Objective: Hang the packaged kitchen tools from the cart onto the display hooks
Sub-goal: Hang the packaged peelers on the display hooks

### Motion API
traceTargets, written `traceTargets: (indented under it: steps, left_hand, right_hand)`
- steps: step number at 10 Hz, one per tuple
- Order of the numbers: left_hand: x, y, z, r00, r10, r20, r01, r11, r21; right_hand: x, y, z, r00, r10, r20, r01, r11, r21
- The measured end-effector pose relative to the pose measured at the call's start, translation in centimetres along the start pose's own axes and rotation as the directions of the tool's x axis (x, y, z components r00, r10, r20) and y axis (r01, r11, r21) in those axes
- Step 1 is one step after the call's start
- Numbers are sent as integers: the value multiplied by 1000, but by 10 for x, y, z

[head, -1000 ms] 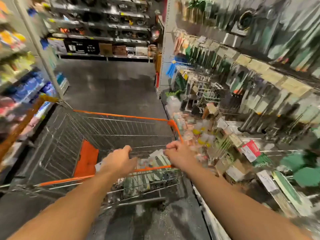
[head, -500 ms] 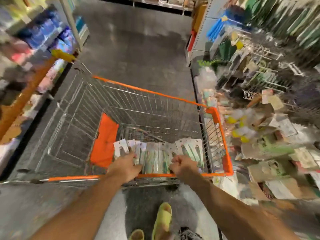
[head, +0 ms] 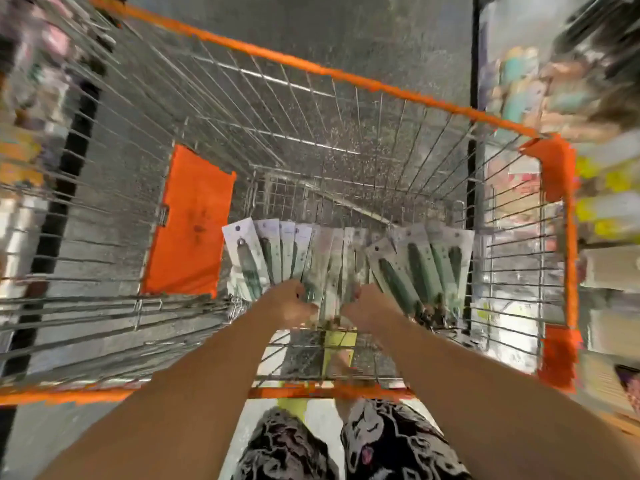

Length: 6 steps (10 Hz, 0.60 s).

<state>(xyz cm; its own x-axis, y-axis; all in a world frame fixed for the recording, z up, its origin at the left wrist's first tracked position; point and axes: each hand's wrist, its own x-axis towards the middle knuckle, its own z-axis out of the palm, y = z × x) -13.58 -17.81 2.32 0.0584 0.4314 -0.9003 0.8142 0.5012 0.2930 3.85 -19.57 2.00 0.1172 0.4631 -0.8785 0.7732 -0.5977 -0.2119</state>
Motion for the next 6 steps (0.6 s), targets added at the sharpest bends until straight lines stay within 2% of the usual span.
traceTargets:
  steps: [1, 3, 4, 5, 6]
  left_hand:
    - [32, 2, 9, 997, -67, -27, 65, 995, -69]
    - [72, -3, 38, 980, -175, -99, 162, 978, -128]
    - [77, -10, 48, 983, -179, -38, 165, 959, -228]
    - [84, -17, 52, 983, -165, -79, 145, 965, -220]
    - [92, -20, 53, 980, -171, -98, 137, 948, -288]
  right_hand:
    - [36, 9, 8, 995, 100, -23, -99, 995, 31]
    - [91, 23, 37, 965, 250, -85, -252, 968, -13]
    - [104, 24, 48, 953, 251, -169, -255, 967, 0]
    - [110, 22, 56, 941, 262, -213, -282, 957, -66]
    - [110, 24, 54, 940, 266, -215, -264, 964, 40]
